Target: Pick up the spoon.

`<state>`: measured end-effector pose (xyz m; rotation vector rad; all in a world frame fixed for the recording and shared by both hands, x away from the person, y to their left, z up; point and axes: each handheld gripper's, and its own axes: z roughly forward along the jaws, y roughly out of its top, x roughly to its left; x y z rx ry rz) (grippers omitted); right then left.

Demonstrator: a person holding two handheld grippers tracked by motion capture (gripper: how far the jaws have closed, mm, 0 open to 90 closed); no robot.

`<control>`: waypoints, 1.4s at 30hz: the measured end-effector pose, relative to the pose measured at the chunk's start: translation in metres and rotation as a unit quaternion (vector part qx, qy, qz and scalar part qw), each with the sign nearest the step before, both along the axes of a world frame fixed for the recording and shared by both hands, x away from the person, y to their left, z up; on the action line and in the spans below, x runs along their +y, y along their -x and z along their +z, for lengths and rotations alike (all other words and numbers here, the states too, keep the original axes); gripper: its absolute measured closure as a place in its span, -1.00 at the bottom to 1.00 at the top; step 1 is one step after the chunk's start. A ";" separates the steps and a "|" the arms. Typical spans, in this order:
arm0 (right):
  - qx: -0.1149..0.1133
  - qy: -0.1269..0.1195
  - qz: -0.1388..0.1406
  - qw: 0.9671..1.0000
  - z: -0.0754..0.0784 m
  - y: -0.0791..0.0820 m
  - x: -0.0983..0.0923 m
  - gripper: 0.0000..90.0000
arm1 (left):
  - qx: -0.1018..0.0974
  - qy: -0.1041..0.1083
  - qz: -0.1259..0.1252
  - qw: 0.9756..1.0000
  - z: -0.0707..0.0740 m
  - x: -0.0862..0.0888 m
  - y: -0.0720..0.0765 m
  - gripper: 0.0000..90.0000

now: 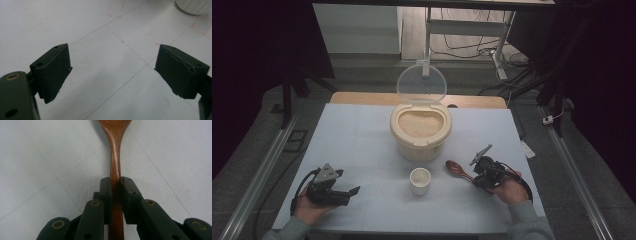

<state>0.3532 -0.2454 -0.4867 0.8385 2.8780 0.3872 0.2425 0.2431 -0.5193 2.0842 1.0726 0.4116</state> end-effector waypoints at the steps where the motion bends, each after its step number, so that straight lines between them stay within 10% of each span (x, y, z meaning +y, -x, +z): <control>1: -0.003 -0.008 0.000 1.000 0.002 0.001 -0.001 0.77 | 0.000 0.000 0.000 1.000 0.000 0.000 0.000 -0.71; 20: -0.033 -0.112 0.054 0.992 0.051 0.026 -0.015 0.77 | 0.003 -0.001 0.003 1.000 -0.001 0.002 -0.001 -0.71; 42: -0.043 -0.138 0.120 0.982 0.059 0.034 0.015 0.77 | 0.005 0.001 0.003 1.000 -0.002 0.002 -0.002 -0.71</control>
